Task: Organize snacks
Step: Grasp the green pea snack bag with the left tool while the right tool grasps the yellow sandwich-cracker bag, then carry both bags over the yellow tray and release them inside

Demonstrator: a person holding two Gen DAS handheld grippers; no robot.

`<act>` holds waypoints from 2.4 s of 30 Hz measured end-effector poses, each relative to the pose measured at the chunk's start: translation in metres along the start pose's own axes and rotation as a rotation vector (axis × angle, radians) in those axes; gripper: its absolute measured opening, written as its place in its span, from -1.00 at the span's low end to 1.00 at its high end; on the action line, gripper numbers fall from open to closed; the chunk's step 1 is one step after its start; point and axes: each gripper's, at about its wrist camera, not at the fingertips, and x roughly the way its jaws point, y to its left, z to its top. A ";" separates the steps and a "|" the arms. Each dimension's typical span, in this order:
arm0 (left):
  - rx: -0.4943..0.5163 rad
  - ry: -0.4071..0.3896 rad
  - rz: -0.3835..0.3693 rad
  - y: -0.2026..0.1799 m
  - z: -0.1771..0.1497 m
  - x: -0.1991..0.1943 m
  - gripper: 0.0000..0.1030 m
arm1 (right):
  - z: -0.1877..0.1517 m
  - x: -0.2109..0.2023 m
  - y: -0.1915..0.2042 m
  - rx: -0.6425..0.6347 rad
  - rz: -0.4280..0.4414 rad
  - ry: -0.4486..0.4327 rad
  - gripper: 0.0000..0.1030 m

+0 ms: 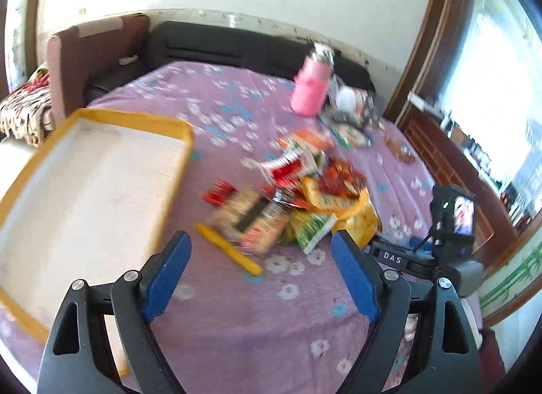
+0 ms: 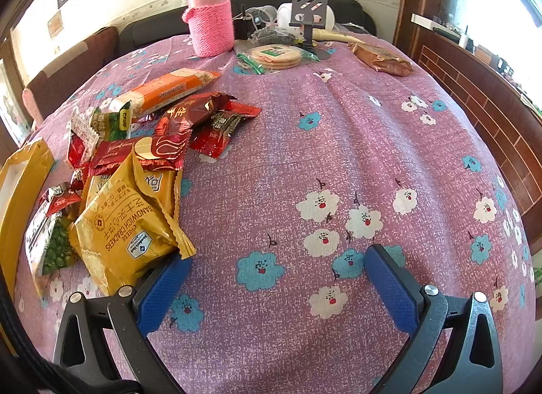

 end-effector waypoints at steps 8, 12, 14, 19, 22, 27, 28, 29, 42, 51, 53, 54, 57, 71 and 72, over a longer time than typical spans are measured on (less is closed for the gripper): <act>-0.006 -0.124 0.052 0.046 0.005 -0.041 0.67 | 0.003 -0.007 -0.005 -0.005 0.032 0.139 0.75; 0.009 -0.118 0.001 0.047 0.002 -0.037 0.79 | -0.001 -0.035 -0.012 0.114 0.202 0.074 0.62; -0.005 -0.067 -0.037 0.047 -0.001 -0.029 0.79 | 0.001 -0.039 -0.008 0.143 0.257 0.061 0.62; 0.051 -0.030 -0.059 0.037 -0.009 -0.020 0.74 | 0.000 -0.028 0.008 0.222 0.344 0.099 0.62; 0.090 -0.011 -0.103 0.028 -0.014 -0.015 0.65 | 0.000 -0.021 0.016 0.264 0.335 0.089 0.65; 0.130 0.041 -0.134 0.011 -0.017 0.000 0.57 | 0.006 -0.014 0.041 0.176 0.259 0.058 0.37; 0.142 0.048 -0.137 0.007 -0.016 0.003 0.57 | 0.004 -0.014 0.044 0.158 0.252 0.048 0.29; 0.150 0.053 -0.138 0.005 -0.015 0.005 0.57 | 0.002 -0.016 0.045 0.146 0.254 0.035 0.20; 0.380 0.157 -0.144 -0.060 -0.002 0.070 0.25 | -0.009 -0.019 -0.011 0.306 0.426 -0.050 0.01; 0.540 0.280 -0.118 -0.092 -0.015 0.128 -0.02 | -0.008 -0.023 -0.018 0.321 0.429 -0.070 0.01; 0.545 0.271 -0.075 -0.090 -0.020 0.133 -0.33 | -0.008 -0.023 -0.019 0.317 0.427 -0.073 0.01; 0.523 0.271 -0.093 -0.088 -0.019 0.132 -0.33 | -0.008 -0.023 -0.019 0.315 0.424 -0.074 0.01; 0.456 0.252 -0.104 -0.077 -0.015 0.122 -0.40 | -0.007 -0.022 -0.018 0.311 0.425 -0.072 0.01; 0.231 0.047 -0.044 0.018 0.015 -0.006 -0.39 | -0.005 -0.044 0.000 0.255 0.445 -0.133 0.01; 0.212 0.039 -0.016 0.033 0.016 -0.014 -0.39 | -0.004 -0.054 0.008 0.237 0.474 -0.139 0.01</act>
